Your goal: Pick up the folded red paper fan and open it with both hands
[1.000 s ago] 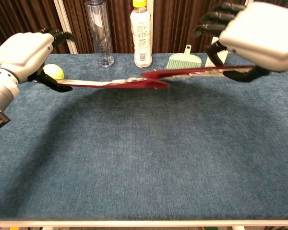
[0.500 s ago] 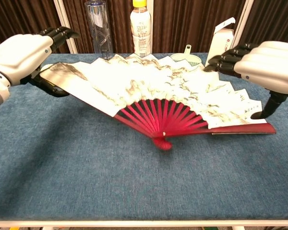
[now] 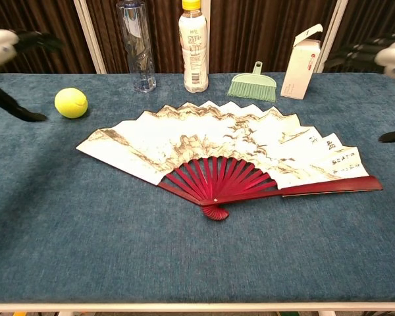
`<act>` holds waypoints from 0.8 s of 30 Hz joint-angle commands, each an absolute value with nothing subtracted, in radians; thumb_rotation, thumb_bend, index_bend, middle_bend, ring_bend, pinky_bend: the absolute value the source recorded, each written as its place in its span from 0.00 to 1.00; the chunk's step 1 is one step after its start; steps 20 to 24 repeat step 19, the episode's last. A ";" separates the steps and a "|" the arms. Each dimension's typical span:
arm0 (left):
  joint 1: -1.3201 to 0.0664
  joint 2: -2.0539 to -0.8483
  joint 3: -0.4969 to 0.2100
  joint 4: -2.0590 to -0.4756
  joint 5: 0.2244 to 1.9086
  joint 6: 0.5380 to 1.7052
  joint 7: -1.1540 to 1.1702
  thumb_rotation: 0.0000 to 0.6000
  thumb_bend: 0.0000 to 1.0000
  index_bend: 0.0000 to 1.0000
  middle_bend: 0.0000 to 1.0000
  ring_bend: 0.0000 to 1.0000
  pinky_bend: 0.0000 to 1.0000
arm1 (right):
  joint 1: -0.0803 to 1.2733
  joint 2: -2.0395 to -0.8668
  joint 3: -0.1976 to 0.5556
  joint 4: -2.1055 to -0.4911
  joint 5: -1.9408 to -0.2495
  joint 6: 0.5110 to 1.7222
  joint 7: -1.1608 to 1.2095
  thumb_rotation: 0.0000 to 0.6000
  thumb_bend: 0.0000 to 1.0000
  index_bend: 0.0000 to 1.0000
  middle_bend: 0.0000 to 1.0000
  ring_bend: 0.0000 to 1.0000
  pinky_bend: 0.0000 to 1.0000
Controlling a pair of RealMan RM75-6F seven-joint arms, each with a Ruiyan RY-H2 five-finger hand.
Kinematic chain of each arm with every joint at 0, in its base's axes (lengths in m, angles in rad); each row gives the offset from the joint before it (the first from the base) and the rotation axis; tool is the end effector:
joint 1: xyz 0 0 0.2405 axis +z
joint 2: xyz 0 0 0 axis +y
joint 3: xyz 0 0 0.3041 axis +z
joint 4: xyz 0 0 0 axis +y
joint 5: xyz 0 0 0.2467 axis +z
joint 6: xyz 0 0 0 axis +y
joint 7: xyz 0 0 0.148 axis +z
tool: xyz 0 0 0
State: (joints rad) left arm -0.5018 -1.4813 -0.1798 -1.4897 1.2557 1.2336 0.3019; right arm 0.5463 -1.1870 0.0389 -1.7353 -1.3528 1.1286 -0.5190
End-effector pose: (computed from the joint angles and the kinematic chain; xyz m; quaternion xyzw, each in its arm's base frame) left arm -0.2568 0.3493 0.0120 -0.6544 -0.3572 -0.4104 0.5251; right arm -0.2469 -0.3170 0.0630 0.7854 -0.2337 0.2961 0.4907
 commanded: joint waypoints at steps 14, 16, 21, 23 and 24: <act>-0.188 -1.276 -0.035 -1.499 1.321 1.499 0.142 1.00 0.00 0.18 0.14 0.05 0.13 | 0.220 -1.091 -0.031 -1.559 -1.458 1.479 -0.057 1.00 0.07 0.00 0.09 0.00 0.03; -0.152 -1.263 -0.015 -1.526 1.330 1.532 0.154 1.00 0.00 0.18 0.14 0.05 0.13 | 0.192 -1.098 -0.035 -1.560 -1.463 1.503 -0.047 1.00 0.07 0.00 0.09 0.00 0.03; -0.114 -1.249 -0.001 -1.568 1.341 1.571 0.164 1.00 0.00 0.18 0.14 0.05 0.13 | 0.165 -1.108 -0.039 -1.562 -1.465 1.519 -0.032 1.00 0.07 0.00 0.09 0.00 0.03; -0.114 -1.249 -0.001 -1.568 1.341 1.571 0.164 1.00 0.00 0.18 0.14 0.05 0.13 | 0.165 -1.108 -0.039 -1.562 -1.465 1.519 -0.032 1.00 0.07 0.00 0.09 0.00 0.03; -0.114 -1.249 -0.001 -1.568 1.341 1.571 0.164 1.00 0.00 0.18 0.14 0.05 0.13 | 0.165 -1.108 -0.039 -1.562 -1.465 1.519 -0.032 1.00 0.07 0.00 0.09 0.00 0.03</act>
